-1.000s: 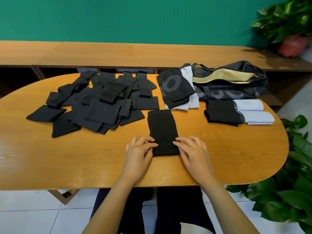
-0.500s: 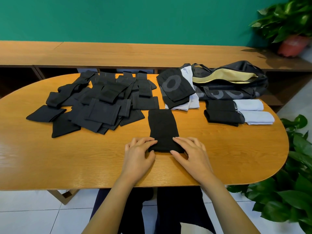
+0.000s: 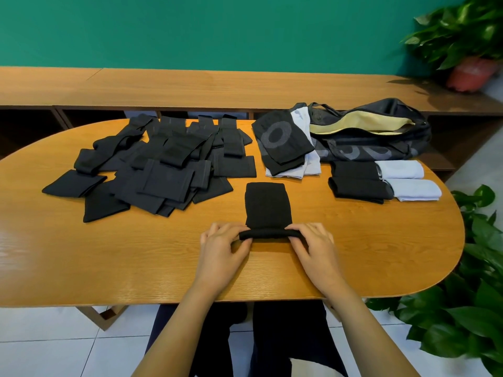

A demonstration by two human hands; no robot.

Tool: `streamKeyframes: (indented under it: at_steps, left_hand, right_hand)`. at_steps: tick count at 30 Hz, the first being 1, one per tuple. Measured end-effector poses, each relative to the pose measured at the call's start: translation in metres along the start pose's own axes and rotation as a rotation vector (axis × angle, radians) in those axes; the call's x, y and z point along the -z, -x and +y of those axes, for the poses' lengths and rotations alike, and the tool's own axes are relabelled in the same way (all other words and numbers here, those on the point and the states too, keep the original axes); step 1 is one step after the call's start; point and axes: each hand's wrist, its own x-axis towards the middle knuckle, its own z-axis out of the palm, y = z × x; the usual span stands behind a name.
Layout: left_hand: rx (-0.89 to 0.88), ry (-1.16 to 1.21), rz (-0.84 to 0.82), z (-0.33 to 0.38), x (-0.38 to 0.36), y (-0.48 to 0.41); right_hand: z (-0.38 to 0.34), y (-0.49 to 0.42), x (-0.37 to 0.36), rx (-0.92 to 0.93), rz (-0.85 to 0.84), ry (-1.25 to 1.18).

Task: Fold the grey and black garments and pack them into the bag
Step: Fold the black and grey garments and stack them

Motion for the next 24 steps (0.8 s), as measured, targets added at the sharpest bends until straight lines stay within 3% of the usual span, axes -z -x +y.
streamKeyframes:
  at_steps: [9, 17, 24]
  left_hand:
    - [0.043, 0.1, 0.087, -0.0024, -0.0017, 0.0011]
    - [0.044, 0.201, 0.05, -0.0019, -0.0021, -0.0003]
    - [0.06, 0.137, 0.039, -0.001, -0.002, 0.0003]
  right_hand:
    - [0.0013, -0.0007, -0.0013, -0.062, 0.075, -0.094]
    - [0.0067, -0.001, -0.0033, -0.083, 0.124, -0.215]
    - [-0.001, -0.0007, -0.0012, -0.034, 0.175, -0.095]
